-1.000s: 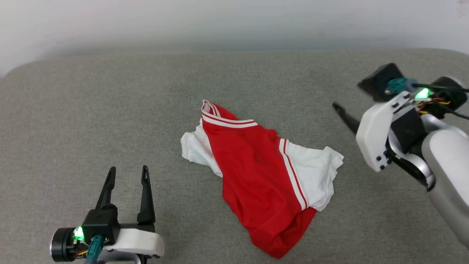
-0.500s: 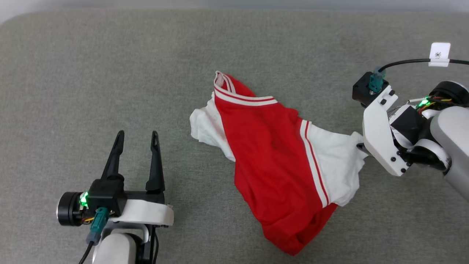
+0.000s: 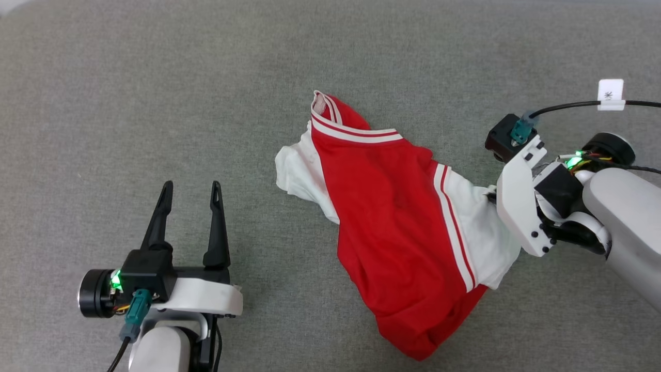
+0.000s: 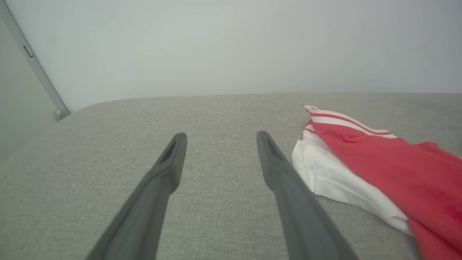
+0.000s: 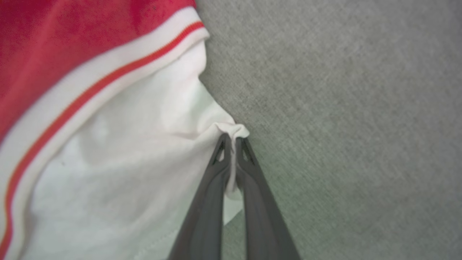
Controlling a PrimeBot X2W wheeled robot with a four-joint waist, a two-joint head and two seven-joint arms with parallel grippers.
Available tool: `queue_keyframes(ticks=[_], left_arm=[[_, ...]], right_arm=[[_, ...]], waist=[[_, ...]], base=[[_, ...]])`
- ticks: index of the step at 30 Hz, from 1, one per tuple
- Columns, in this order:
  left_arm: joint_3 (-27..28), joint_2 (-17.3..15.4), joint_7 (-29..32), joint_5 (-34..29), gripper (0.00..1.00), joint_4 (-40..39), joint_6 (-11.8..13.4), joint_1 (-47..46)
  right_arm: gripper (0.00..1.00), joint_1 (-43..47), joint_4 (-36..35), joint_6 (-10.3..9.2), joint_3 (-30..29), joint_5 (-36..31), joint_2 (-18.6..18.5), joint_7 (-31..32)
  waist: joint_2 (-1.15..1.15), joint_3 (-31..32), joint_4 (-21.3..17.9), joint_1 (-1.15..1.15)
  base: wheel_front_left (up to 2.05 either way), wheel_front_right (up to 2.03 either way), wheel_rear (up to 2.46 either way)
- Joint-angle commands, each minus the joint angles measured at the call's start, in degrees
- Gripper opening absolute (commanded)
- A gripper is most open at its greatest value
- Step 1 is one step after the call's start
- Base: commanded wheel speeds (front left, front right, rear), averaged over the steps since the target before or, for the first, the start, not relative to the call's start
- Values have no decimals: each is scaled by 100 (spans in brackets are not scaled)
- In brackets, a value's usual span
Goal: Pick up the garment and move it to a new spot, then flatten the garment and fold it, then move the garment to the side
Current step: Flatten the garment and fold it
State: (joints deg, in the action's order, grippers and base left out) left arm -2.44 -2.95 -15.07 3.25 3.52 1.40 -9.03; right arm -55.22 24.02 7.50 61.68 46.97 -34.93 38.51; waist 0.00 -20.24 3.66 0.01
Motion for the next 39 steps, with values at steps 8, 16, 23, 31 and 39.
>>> queue_keyframes(ticks=[8, 16, 23, 31, 39], left_arm=[[118, 6, -15, -63, 100, 78, 29, 315], [198, 5, -15, -78, 100, 46, 24, 463], [198, 7, -15, -101, 100, 146, -62, 367], [313, -68, -15, -154, 100, 304, -122, 312], [390, -362, -15, -264, 100, 466, -251, 37]], right_arm=[[0, 235, -676, -4, -424, 329, -878, -1017], [0, 1248, -880, -4, -950, 660, -1701, -1194], [0, 2311, 40, -4, -1390, 871, -1596, -1156], [100, 2400, 447, -4, -1956, 409, -1291, -1924], [100, 2273, 172, -4, -3212, -845, -804, -3683]], waist=[[0, 603, -277, -1], [0, 700, -468, -1], [0, 639, -496, -1], [0, 833, -522, -1], [0, 1094, -619, -1]], base=[[0, 0, 0], [0, 0, 0], [0, 0, 0], [0, 0, 0], [0, 0, 0]])
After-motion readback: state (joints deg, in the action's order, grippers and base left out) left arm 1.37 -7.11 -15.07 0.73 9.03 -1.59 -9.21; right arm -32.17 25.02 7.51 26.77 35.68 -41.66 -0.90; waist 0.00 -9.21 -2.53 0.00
